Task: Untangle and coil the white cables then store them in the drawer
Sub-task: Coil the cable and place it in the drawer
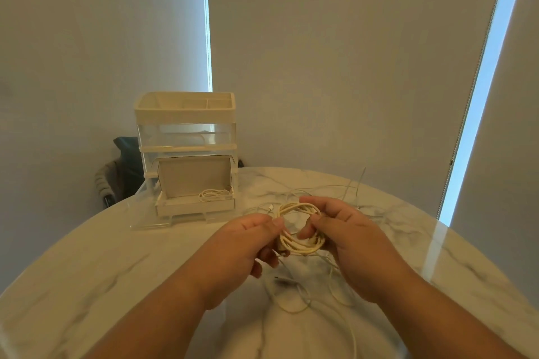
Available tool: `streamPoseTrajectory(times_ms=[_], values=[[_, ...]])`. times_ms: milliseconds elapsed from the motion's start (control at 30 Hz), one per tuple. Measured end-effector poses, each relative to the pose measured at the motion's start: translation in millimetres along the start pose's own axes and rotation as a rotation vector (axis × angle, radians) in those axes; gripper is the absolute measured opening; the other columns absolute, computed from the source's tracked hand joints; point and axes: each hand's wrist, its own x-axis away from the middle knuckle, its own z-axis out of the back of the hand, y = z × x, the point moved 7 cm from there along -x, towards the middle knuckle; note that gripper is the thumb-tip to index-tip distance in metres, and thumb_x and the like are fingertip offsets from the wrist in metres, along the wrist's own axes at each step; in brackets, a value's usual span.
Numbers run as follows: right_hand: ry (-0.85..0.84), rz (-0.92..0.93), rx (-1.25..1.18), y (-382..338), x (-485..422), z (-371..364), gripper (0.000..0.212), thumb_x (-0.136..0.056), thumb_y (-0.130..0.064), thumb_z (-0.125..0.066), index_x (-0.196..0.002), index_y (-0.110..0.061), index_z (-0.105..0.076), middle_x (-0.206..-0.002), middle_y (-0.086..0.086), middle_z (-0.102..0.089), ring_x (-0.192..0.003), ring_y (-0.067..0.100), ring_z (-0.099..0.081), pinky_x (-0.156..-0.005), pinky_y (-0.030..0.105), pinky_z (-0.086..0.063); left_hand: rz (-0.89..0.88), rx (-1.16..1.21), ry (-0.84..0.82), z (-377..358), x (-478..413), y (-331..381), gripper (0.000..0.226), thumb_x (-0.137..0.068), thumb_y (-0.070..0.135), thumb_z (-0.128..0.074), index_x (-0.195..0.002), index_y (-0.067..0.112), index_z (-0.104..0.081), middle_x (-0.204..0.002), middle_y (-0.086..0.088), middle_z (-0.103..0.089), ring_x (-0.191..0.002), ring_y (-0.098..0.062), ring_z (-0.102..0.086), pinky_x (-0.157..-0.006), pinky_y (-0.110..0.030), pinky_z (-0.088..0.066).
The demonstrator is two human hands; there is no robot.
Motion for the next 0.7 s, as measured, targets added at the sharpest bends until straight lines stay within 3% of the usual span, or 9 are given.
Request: streamPoseTrajectory(times_ms=[133,233,300,367,433,533,700], values=[[0.070,0.167,0.213,-16.9,3.8,9.2,0.027,-0.093,-0.004,-0.064,-0.102,-0.028,-0.074,-0.089,-0.008,-0.077,-0.085,0.001,-0.070,-0.071,0.011,-0.049,-0.035,-0.133,0.077,3.2,2.2,4.8,0.019,-0.095,0.031,-0.059,-0.093,0.026,-0.078,-0.079,0.013,-0.069,-0.063,-0.002,-0.054,-0.058,-0.014,-0.039],[0.124,0.273,0.319,-25.9,7.9,10.9,0.033,-0.089,0.002,-0.064,-0.093,-0.028,-0.076,-0.089,-0.017,-0.075,-0.087,-0.003,-0.068,-0.072,0.007,-0.047,-0.042,-0.153,0.130,5.3,2.4,5.9,0.015,-0.094,0.024,-0.063,-0.102,0.031,-0.074,-0.072,0.001,-0.062,-0.059,-0.009,-0.053,-0.059,-0.026,-0.046],[0.156,0.325,0.351,-28.5,9.6,10.7,0.040,-0.086,0.009,-0.060,-0.086,-0.028,-0.076,-0.087,-0.016,-0.075,-0.085,0.000,-0.069,-0.073,0.011,-0.051,0.017,-0.018,0.154,2.5,2.6,2.6,0.023,-0.094,0.012,-0.059,-0.110,0.026,-0.069,-0.076,-0.006,-0.067,-0.066,-0.013,-0.064,-0.064,-0.031,-0.053],[0.192,0.372,0.328,-29.0,10.9,11.5,0.044,-0.084,0.014,-0.059,-0.082,-0.027,-0.076,-0.087,-0.013,-0.076,-0.087,0.003,-0.070,-0.076,0.015,-0.053,0.137,0.278,0.183,-3.5,4.4,-3.9,0.025,-0.094,0.006,-0.053,-0.114,0.017,-0.063,-0.085,-0.016,-0.070,-0.074,-0.026,-0.069,-0.065,-0.038,-0.056],[0.217,0.419,0.274,-29.0,11.6,13.3,0.045,-0.081,0.017,-0.061,-0.078,-0.026,-0.076,-0.090,-0.012,-0.077,-0.091,0.004,-0.071,-0.080,0.015,-0.053,0.239,0.526,0.180,-10.7,6.7,-8.8,0.021,-0.095,0.017,-0.055,-0.114,0.007,-0.058,-0.092,-0.022,-0.067,-0.072,-0.032,-0.068,-0.060,-0.038,-0.057],[0.177,0.467,0.249,-28.1,11.8,8.3,0.048,-0.076,0.022,-0.062,-0.075,-0.024,-0.077,-0.090,-0.011,-0.077,-0.092,0.004,-0.071,-0.080,0.013,-0.052,0.292,0.625,0.110,-18.5,7.7,-10.1,0.037,-0.090,0.030,-0.064,-0.111,0.000,-0.060,-0.090,-0.021,-0.069,-0.067,-0.026,-0.067,-0.056,-0.032,-0.058],[0.132,0.512,0.377,-25.0,12.0,-1.5,0.048,-0.074,0.015,-0.063,-0.080,-0.030,-0.078,-0.103,-0.020,-0.073,-0.103,-0.002,-0.066,-0.086,0.008,-0.047,0.183,0.659,0.182,-8.5,2.6,-6.6,0.021,-0.092,0.006,-0.061,-0.107,-0.008,-0.065,-0.076,-0.016,-0.066,-0.060,-0.017,-0.061,-0.051,-0.022,-0.056]])
